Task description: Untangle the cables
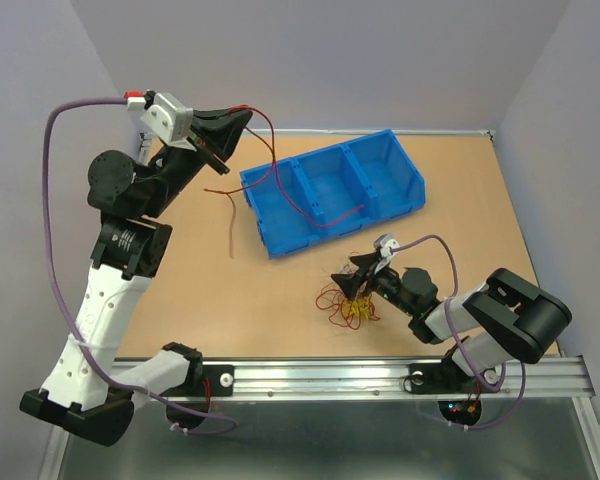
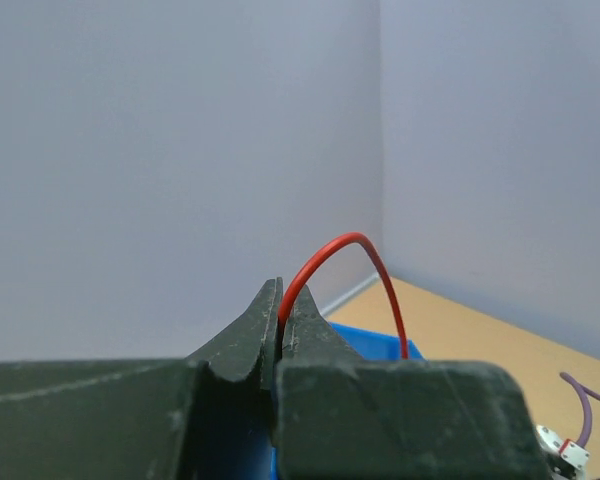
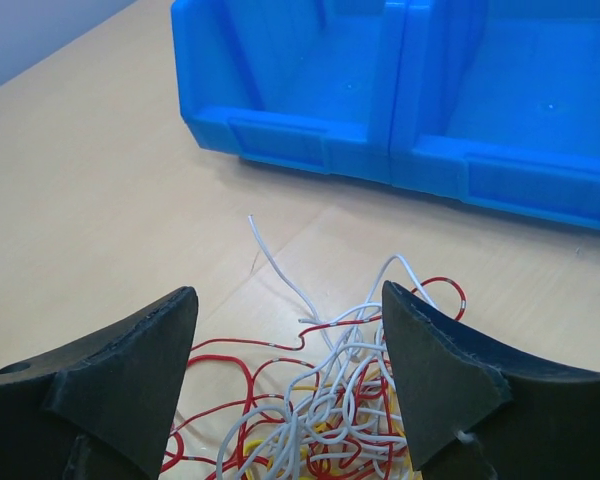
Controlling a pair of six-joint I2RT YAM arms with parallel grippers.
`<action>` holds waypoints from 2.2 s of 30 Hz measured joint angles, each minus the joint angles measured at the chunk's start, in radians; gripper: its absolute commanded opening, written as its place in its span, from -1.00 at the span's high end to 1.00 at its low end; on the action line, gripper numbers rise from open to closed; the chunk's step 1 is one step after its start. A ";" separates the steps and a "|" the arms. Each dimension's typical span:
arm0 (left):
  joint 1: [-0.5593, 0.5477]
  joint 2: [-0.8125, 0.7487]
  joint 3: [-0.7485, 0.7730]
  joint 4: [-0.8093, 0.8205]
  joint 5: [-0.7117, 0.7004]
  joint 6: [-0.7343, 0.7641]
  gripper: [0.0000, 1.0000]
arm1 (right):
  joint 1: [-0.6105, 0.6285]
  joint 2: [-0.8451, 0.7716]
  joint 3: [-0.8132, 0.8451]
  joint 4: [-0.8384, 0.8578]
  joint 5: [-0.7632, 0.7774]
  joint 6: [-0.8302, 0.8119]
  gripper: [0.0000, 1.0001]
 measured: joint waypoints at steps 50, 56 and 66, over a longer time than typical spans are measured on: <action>0.322 0.343 -0.414 0.483 0.172 -0.104 1.00 | 0.000 -0.153 -0.074 0.000 0.102 -0.031 -0.59; 0.310 0.342 -0.441 0.581 0.282 -0.129 1.00 | 0.000 -0.153 -0.074 0.000 0.105 -0.031 -0.59; 0.344 0.292 -0.559 0.668 0.262 -0.163 1.00 | 0.000 -0.153 -0.074 0.000 0.105 -0.031 -0.59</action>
